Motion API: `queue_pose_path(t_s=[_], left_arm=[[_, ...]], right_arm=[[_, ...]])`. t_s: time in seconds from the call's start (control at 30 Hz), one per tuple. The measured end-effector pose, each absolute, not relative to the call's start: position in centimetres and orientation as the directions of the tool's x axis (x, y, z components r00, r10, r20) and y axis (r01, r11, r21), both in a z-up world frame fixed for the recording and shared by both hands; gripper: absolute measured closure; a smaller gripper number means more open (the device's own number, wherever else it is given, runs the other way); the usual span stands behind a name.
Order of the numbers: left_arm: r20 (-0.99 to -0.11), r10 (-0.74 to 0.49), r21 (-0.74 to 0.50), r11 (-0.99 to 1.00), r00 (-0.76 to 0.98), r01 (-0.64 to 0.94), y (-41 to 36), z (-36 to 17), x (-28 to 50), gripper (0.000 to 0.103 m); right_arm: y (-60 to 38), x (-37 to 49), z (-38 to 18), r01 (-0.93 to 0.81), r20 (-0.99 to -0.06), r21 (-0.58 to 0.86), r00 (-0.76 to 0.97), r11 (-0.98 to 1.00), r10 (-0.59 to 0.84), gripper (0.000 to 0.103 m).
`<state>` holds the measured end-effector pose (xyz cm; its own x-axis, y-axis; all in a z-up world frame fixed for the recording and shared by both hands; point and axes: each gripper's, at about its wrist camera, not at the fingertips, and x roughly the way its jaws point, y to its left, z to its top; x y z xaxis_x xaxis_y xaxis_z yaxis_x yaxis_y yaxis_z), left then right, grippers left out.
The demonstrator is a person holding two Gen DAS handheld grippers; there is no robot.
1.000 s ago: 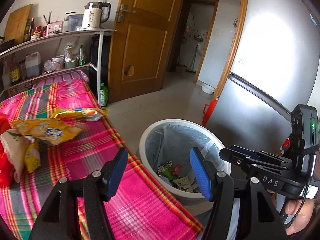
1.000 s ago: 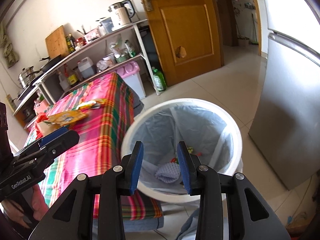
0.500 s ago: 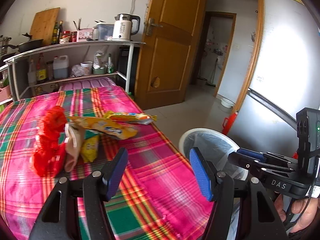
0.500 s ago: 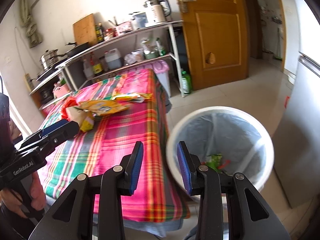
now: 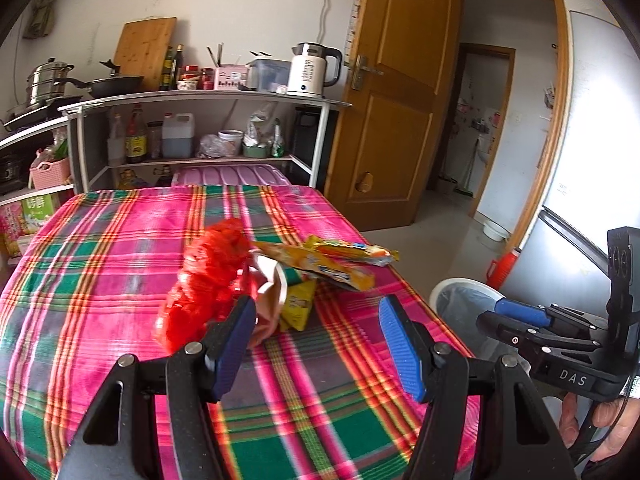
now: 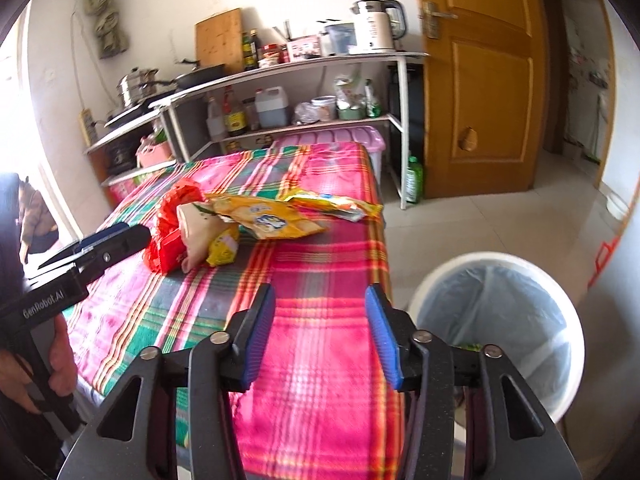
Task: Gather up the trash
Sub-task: 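Grasp the red plastic bag with the left tool while the right tool grasps the yellow chip bag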
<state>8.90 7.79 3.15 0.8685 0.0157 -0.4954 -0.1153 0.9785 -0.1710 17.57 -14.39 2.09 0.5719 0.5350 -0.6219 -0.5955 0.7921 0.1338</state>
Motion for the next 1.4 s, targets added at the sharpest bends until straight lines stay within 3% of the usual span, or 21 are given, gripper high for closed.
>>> queue_pose_path(t_s=[0.47, 0.83, 1.07, 1.13, 1.23, 1.4], left_arm=[[-0.53, 0.12, -0.154, 0.96, 0.84, -0.234, 14.9, 1.6, 9.2, 0.037], [-0.635, 0.09, -0.123, 0.969, 0.767, -0.215, 16.8, -1.0, 12.5, 0.037], [-0.674, 0.053, -0.127, 0.974, 0.737, -0.186, 17.0, -1.9, 13.7, 0.037], [-0.683, 0.045, -0.128, 0.975, 0.729, -0.18, 16.9, -2.0, 13.9, 0.037], [-0.697, 0.033, -0.131, 0.976, 0.716, -0.172, 16.7, -2.2, 14.1, 0.039], [-0.711, 0.022, -0.128, 0.979, 0.703, -0.16, 16.6, -2.4, 14.6, 0.055]], right_arm=[[-5.5, 19.1, 0.5, -0.708, -0.656, -0.066, 0.561, 0.703, 0.504, 0.054], [-1.1, 21.4, -1.4, -0.749, -0.71, -0.17, 0.544, 0.64, 0.448, 0.054], [-0.5, 23.0, -1.6, -0.742, -0.717, -0.152, 0.537, 0.653, 0.444, 0.055], [-0.5, 23.4, -1.6, -0.739, -0.72, -0.138, 0.532, 0.66, 0.445, 0.072], [-0.7, 23.8, -1.7, -0.725, -0.724, -0.121, 0.532, 0.678, 0.439, 0.09], [-1.2, 23.9, -1.3, -0.714, -0.725, -0.058, 0.511, 0.698, 0.462, 0.096]])
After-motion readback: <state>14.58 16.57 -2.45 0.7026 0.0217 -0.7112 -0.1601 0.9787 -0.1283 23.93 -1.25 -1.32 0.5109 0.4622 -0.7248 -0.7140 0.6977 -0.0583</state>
